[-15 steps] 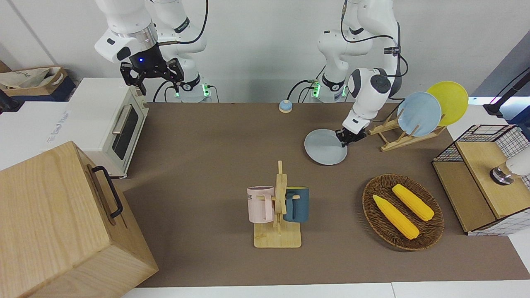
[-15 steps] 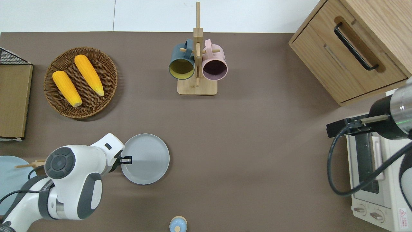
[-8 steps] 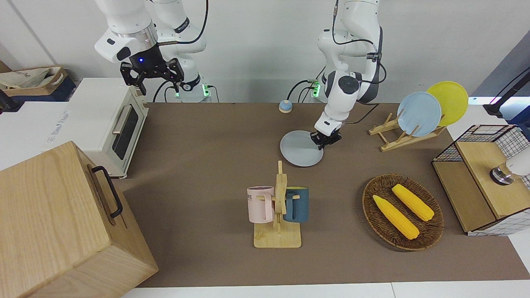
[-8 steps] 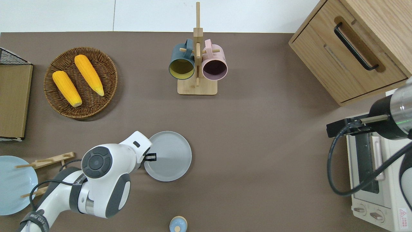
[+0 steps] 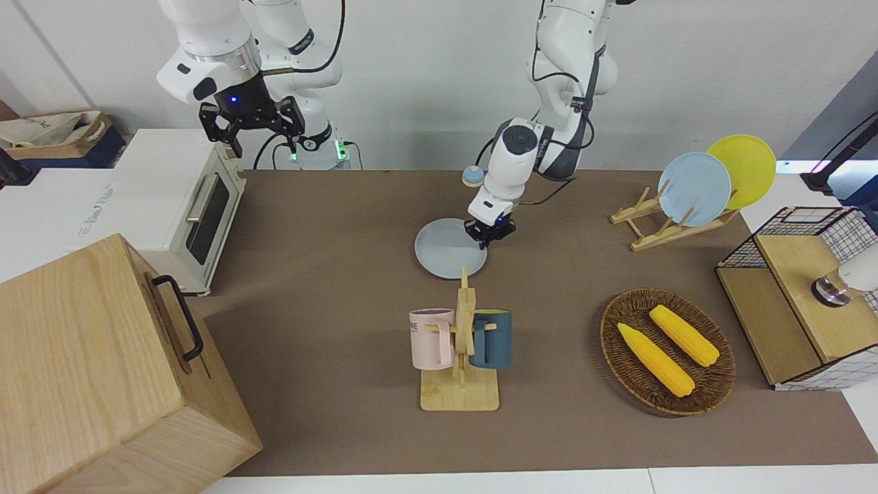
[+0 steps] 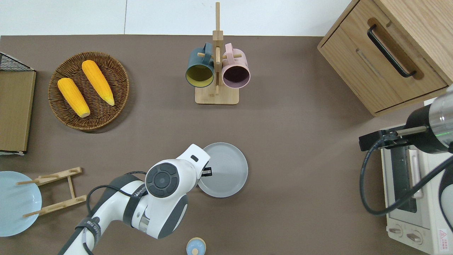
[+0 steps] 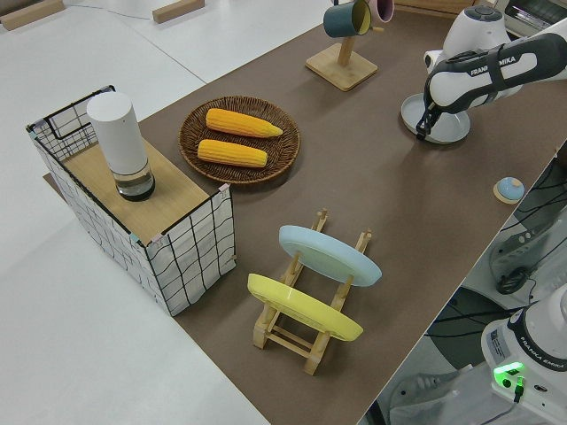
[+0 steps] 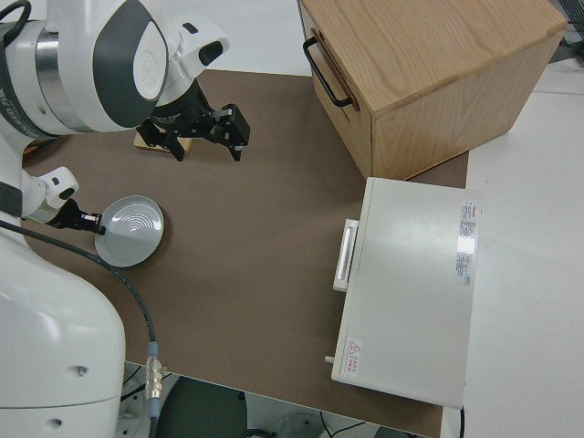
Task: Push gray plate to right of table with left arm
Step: 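Push the gray plate with the left gripper across the table toward the toaster oven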
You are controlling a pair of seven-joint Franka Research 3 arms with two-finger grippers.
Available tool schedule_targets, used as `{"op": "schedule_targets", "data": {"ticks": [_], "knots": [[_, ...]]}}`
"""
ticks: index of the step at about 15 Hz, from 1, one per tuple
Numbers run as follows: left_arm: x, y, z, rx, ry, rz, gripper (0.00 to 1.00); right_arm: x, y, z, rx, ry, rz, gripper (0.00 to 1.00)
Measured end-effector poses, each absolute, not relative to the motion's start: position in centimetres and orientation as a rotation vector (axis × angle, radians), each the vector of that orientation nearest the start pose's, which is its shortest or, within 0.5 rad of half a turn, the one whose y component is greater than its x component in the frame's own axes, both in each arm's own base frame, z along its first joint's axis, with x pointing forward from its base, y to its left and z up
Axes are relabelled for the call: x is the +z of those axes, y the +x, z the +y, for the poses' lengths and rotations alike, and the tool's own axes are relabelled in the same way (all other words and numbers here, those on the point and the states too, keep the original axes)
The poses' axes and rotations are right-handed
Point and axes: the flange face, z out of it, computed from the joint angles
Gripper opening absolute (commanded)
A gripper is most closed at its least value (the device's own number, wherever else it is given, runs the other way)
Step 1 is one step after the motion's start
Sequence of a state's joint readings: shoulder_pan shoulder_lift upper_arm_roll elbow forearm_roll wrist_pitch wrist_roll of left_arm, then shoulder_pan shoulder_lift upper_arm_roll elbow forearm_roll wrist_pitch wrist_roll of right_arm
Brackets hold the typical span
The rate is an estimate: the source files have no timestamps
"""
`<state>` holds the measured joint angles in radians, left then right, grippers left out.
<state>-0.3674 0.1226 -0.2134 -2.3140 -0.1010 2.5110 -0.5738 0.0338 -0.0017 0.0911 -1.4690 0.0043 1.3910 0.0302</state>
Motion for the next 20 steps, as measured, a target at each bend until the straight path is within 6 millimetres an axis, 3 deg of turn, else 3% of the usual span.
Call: {"op": "schedule_targets", "data": {"ticks": [3,13,20], "knots": [[29.8,43.5,-33.1,-0.019,-3.273,-0.157,0.0,65.7,53.1,6.7,0.12,-3.138,-0.15,0.983],[29.7,42.4,-44.0,0.003,-3.334,-0.254,0.0,65.7,53.1,6.7,0.12,-3.138,-0.15,0.983],[29.6,40.9,-50.4,-0.002,-3.369,-0.256,0.0,65.7,53.1,6.7,0.12,-3.138,-0.15,0.983]]}}
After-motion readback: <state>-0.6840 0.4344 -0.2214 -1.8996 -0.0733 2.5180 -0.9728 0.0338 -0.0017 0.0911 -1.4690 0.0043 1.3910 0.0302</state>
